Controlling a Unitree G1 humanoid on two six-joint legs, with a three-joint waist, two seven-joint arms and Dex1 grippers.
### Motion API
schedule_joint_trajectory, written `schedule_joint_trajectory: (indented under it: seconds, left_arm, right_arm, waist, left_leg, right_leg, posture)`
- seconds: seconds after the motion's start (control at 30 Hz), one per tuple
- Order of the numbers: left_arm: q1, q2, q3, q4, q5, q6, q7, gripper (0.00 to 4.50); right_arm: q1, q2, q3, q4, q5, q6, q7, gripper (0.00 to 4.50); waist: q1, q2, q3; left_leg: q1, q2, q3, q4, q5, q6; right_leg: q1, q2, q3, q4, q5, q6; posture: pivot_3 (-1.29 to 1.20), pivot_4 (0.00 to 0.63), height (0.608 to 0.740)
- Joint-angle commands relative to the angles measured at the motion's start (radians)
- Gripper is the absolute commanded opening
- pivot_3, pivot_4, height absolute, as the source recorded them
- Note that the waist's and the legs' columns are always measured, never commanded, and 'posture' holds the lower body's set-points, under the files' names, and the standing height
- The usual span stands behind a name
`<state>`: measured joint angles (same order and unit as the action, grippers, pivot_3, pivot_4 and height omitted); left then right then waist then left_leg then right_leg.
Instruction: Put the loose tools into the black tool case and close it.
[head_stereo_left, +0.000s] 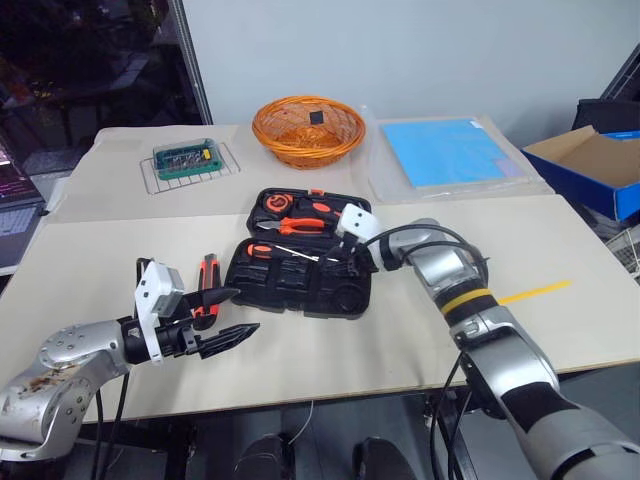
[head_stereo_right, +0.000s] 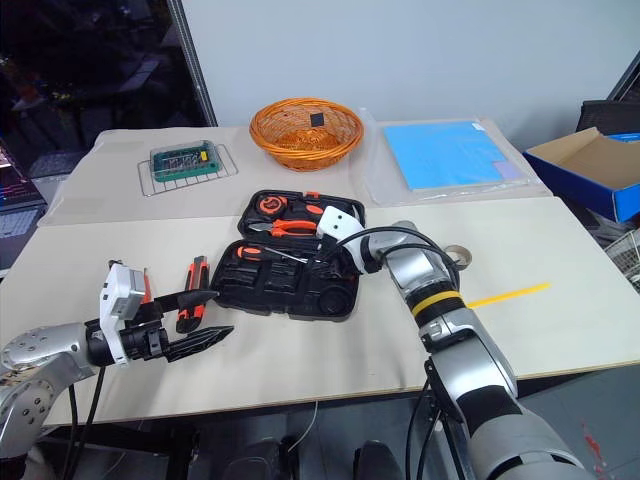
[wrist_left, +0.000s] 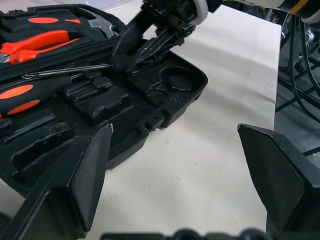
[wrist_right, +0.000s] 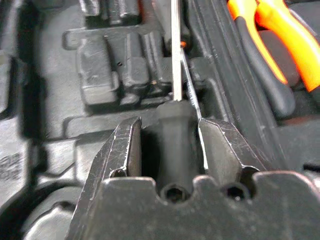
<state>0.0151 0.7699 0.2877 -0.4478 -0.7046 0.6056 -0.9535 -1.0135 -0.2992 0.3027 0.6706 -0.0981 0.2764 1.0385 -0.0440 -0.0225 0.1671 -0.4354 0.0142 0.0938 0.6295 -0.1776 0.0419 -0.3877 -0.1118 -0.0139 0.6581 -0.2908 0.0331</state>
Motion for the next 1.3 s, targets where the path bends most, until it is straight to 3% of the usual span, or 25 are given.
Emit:
schedule_joint_trajectory:
  seconds: [0.03,0.43,0.9,1.3]
  left_arm:
    - [0.013,0.012,0.029,-0.032,0.002,-0.031,0.0,4.3]
    - [0.024,0.014,0.033,-0.038,0.0,-0.031,0.002,4.3]
    - [0.017,0.009,0.018,-0.038,0.003,-0.029,0.008,4.3]
    - [-0.001,0.011,0.009,-0.052,-0.006,-0.018,0.02,4.3]
  right_arm:
    - [-0.02,-0.009,0.007,-0.018,-0.004,-0.062,0.023,0.78]
    - [0.007,-0.06,0.068,-0.072,-0.039,-0.147,0.111,0.72]
    - [-0.044,-0.052,0.112,0.084,-0.12,-0.186,0.067,0.7]
    - [-0.046,-0.088,0.201,0.132,-0.198,-0.261,0.123,0.67]
  waist:
    - [0.0,0.0,0.0]
    - [0.001,0.0,0.0]
    - [0.004,-0.001,-0.001]
    - [0.012,-0.002,-0.002]
  left_leg:
    - [0.0,0.0,0.0,0.0,0.0,0.0]
    - [0.0,0.0,0.0,0.0,0.0,0.0]
    - [0.005,0.0,-0.001,0.001,-0.002,-0.003]
    - [0.006,0.0,-0.001,0.001,-0.002,-0.004]
  right_leg:
    - [0.0,0.0,0.0,0.0,0.0,0.0]
    - [0.0,0.0,0.0,0.0,0.0,0.0]
    - [0.002,-0.001,-0.001,0.0,0.0,0.0]
    - [0.002,-0.002,-0.002,0.0,0.0,0.0]
  posture:
    - [0.0,0.15,0.74]
    - [0.0,0.15,0.74]
    - [0.0,0.15,0.74]
    - [0.0,0.15,0.74]
